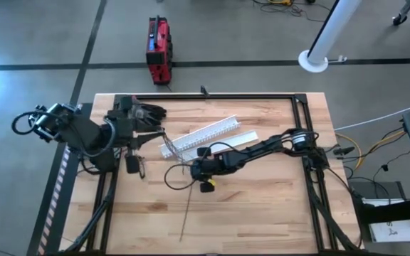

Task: Ziptie cables
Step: Put the bundled colored cable into the zip tie

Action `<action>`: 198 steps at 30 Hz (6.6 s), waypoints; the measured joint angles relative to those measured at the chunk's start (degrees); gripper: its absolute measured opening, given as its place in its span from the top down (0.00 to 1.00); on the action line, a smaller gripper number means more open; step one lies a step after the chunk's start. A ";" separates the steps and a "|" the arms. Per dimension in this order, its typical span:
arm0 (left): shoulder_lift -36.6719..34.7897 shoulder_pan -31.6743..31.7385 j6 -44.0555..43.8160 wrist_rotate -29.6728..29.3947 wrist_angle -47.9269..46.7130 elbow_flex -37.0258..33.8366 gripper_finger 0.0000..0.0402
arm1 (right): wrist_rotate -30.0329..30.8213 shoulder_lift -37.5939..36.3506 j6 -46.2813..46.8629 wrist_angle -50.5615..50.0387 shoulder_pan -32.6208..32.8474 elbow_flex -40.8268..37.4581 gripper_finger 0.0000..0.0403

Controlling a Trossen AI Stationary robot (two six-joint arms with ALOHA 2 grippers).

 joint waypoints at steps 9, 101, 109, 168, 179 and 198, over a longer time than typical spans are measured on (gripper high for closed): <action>-0.22 0.16 0.56 -0.79 1.02 -5.03 0.99 | -9.83 2.40 -1.21 2.75 -2.21 0.63 0.76; 22.22 21.98 -17.45 23.99 50.74 -4.90 1.00 | 57.44 -37.44 57.14 -50.29 36.35 -41.29 1.00; 17.99 23.87 -12.22 20.37 44.52 -4.88 1.00 | 57.35 -37.45 59.81 -50.07 33.01 -41.29 1.00; 25.69 1.73 -1.35 28.38 71.14 -10.06 1.00 | 55.32 -37.49 59.34 -48.66 29.60 -40.26 1.00; 36.03 1.61 -2.77 28.38 69.92 1.00 1.00 | 55.32 -37.49 59.34 -48.63 29.60 -40.28 1.00; 35.95 5.04 -17.38 16.36 61.87 -9.66 1.00 | 54.50 -37.28 55.71 -48.60 29.60 -40.40 1.00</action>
